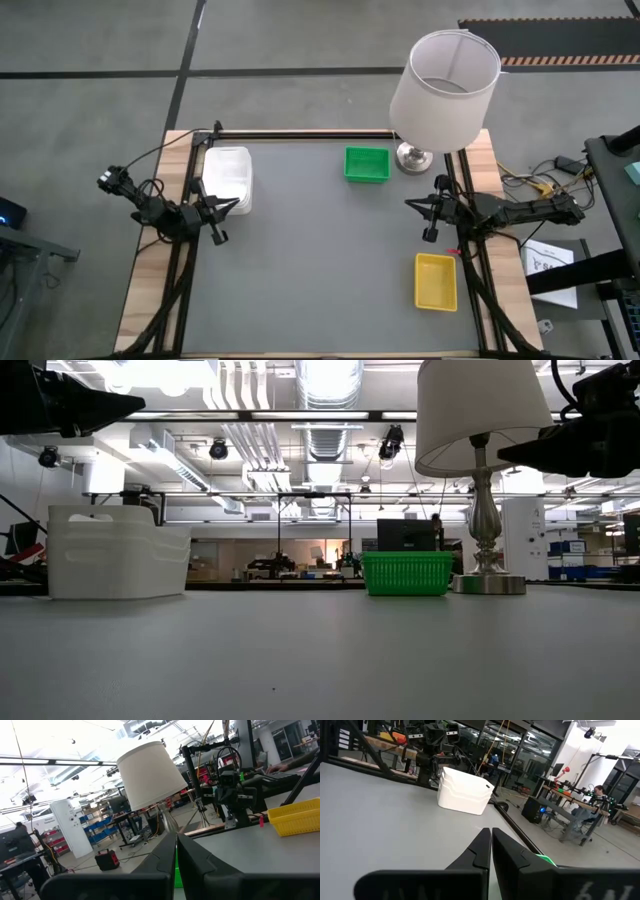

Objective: Stack baskets by color
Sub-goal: Return to Home Position

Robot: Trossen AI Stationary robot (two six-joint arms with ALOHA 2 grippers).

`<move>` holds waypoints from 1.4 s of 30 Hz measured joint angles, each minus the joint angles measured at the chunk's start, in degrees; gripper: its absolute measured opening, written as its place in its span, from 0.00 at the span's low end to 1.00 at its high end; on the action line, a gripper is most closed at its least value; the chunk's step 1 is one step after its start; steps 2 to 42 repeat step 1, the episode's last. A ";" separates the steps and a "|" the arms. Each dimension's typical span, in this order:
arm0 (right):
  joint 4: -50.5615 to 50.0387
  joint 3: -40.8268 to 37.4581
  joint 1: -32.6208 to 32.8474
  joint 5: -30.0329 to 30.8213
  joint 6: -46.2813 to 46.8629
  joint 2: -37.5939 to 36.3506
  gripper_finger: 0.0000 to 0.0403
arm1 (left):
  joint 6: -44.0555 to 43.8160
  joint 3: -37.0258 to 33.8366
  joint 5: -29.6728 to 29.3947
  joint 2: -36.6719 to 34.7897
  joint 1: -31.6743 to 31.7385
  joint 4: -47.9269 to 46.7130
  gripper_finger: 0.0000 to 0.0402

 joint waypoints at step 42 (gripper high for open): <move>-0.02 0.00 0.00 0.02 0.00 0.00 0.02 | 0.02 0.00 0.00 0.00 0.00 0.00 0.00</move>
